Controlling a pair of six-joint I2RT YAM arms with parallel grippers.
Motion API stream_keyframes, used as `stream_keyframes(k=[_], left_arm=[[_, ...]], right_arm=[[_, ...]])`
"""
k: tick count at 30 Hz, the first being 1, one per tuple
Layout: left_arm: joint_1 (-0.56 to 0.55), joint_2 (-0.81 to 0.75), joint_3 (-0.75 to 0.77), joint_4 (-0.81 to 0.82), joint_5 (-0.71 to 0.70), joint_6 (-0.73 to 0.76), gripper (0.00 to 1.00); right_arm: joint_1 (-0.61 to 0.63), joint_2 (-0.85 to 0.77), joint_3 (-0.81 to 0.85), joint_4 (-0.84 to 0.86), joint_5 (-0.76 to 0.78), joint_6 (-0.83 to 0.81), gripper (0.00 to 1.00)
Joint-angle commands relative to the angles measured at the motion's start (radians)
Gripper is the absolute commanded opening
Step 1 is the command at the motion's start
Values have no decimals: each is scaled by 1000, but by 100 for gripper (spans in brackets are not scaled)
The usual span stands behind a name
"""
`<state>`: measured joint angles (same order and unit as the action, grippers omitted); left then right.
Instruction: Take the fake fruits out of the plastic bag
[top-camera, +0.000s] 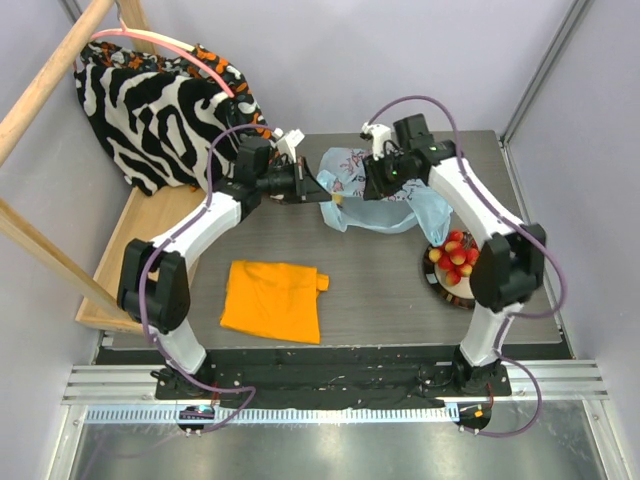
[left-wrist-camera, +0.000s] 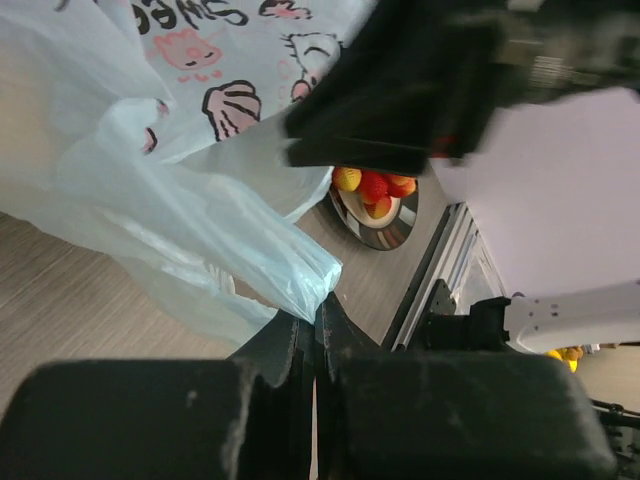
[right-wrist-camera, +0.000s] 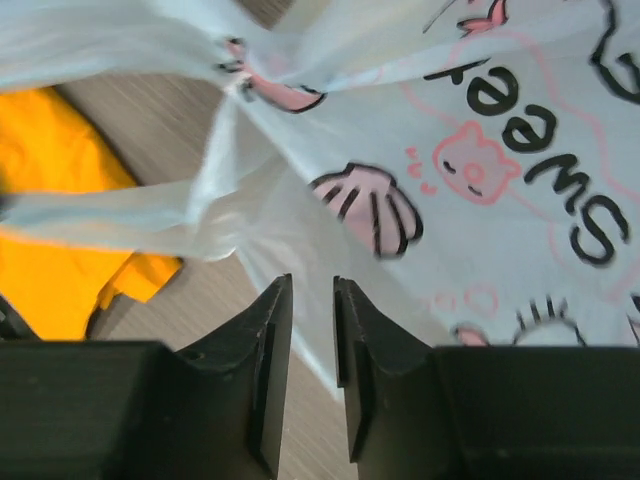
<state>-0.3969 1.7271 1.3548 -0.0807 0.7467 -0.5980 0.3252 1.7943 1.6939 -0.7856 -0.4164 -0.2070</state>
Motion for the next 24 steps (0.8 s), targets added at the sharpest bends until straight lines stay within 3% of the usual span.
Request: stream_keyframes(k=[1,8,10,11,14,17,24], left_arm=[[6,-110,-34,4,23,30,0],[6,-165,-46,-76,26,78,0],[6,-172,-55,-108,33,89,0],[6,-181,-65,-114,34,92,0],[6,-198,-112,-120,40,99,0],[6,-201,-137,-129,46,113,0],[6,-190,-132,-134,57,125,0]], right_arm=[[15,124,140,25,-4,66,28],[55,247,224,72,5,136,27],[72,266,231,104,30,185,35],[78,276,236,112,43,201,49],[98,336,277,137,96,271,67],[120,411,332,154,157,322,74],[156,525,415,129,228,362,76]])
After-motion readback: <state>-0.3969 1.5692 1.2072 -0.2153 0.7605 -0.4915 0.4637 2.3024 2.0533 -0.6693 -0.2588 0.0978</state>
